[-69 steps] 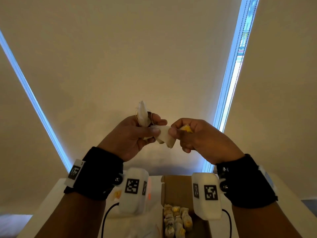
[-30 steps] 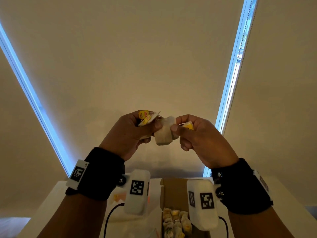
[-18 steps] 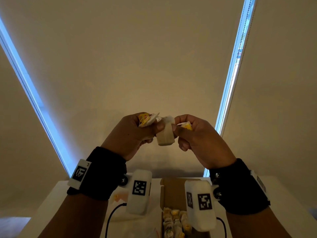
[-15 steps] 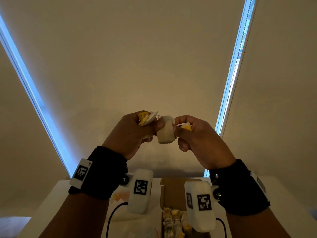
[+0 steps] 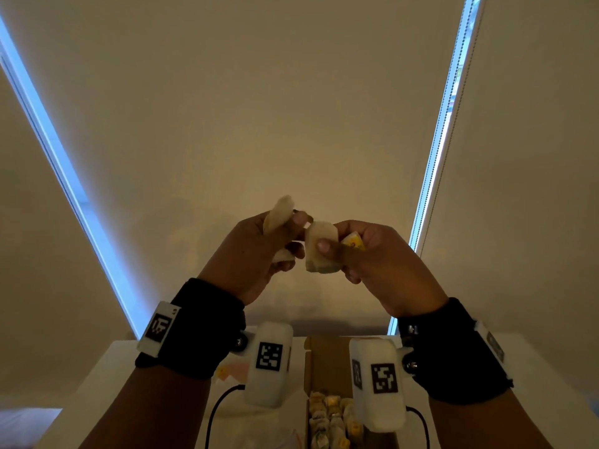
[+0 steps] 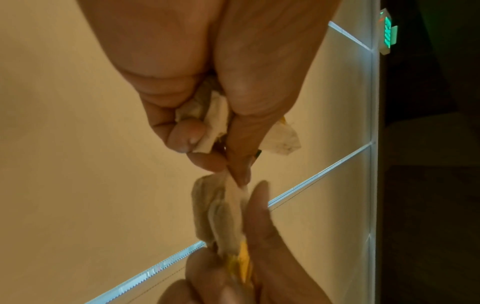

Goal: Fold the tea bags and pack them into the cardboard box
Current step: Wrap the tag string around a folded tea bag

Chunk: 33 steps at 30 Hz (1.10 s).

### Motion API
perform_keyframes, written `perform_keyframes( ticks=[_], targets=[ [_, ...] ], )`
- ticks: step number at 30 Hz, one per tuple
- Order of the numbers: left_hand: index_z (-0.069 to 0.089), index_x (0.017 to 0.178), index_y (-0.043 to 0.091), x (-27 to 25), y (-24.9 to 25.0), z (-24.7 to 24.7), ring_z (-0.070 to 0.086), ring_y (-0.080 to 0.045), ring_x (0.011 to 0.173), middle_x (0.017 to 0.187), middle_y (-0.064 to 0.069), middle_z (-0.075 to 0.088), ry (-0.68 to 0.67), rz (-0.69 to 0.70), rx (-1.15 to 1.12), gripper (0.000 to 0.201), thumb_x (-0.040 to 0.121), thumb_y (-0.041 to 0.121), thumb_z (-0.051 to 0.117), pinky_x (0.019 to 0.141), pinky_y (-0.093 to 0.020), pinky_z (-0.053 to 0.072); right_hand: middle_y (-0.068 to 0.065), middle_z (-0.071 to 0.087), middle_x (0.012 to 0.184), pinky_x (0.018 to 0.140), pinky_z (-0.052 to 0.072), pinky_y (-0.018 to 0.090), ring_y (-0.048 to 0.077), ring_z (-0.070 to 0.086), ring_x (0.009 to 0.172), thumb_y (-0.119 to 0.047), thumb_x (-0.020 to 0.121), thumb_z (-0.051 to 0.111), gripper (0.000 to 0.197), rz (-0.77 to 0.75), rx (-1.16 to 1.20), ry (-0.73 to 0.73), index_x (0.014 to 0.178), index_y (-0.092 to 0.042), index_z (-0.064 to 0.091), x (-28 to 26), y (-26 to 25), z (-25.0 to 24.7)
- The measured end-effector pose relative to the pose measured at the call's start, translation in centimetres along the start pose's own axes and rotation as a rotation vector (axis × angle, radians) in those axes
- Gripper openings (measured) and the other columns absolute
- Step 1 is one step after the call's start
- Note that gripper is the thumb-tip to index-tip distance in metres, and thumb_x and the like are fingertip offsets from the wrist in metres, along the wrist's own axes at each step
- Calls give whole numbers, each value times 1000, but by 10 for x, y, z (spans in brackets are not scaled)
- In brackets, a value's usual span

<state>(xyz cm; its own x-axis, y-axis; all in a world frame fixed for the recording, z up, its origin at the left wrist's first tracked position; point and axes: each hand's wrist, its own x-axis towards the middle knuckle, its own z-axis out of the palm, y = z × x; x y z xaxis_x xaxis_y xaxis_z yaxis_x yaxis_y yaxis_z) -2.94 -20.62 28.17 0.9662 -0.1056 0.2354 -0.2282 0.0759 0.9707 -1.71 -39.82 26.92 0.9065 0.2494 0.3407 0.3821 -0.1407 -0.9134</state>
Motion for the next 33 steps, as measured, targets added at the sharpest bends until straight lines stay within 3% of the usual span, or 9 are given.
perform_keyframes(
  ticks=[4,9,11,13,16,20,25,29,33],
  targets=[
    [64,121,2,-1,2,-2,59,-19,64,88,-11,69,37,-238,-271,45,103,41,51,45,-22,41,24,64,89,56,38,29,21,43,64,-30,86,77,29,65,229,-21,104,-7,72,-2,2,-8],
    [64,111,4,-6,-7,-4,61,-23,68,98,-16,65,-34,-315,-358,21,95,14,56,43,-21,41,4,67,80,57,28,26,8,35,51,-22,84,67,34,83,484,-61,111,-1,65,-2,-7,-15],
    [62,111,5,-6,-10,-6,62,-25,67,92,-15,66,-41,-313,-347,27,85,1,58,42,-22,41,-2,66,69,57,26,27,6,34,47,-21,86,64,25,89,520,-46,106,-6,65,-1,-9,-17],
    [62,111,6,-7,-14,-8,61,-24,65,84,-13,65,-50,-294,-319,36,75,0,62,42,-23,41,-3,61,65,56,26,27,5,33,45,-20,88,63,14,80,567,-23,98,-11,66,0,-11,-18],
    [69,100,6,-8,-19,-11,59,-20,65,87,-14,63,-88,-256,-233,22,78,8,66,46,-21,40,1,55,68,52,31,24,6,33,45,-18,90,62,8,63,634,-9,90,-15,69,1,-12,-21],
    [78,83,18,-10,-23,-11,53,-15,58,82,-9,66,-137,-214,-102,9,77,19,72,48,-21,33,-1,61,70,53,33,22,5,34,46,-19,91,60,9,72,682,2,97,-14,65,3,-14,-22],
    [76,81,14,-11,-21,-11,37,-16,54,75,-14,53,-152,-121,73,28,71,40,78,46,-22,26,-5,67,69,55,32,22,5,34,47,-16,96,56,9,90,674,24,98,-15,64,6,-13,-22],
    [77,88,2,-6,-21,-10,30,-15,51,58,-3,46,-148,-99,113,45,74,45,75,45,-22,25,-2,63,71,53,30,23,7,35,48,-17,94,60,14,107,652,36,106,-12,67,9,-7,-19],
    [77,106,7,-4,-19,-9,31,-16,54,70,-4,65,-155,-120,94,35,83,32,69,45,-21,24,2,59,75,53,30,25,8,36,47,-16,94,63,22,129,633,41,116,-12,68,11,0,-18]
  ],
)
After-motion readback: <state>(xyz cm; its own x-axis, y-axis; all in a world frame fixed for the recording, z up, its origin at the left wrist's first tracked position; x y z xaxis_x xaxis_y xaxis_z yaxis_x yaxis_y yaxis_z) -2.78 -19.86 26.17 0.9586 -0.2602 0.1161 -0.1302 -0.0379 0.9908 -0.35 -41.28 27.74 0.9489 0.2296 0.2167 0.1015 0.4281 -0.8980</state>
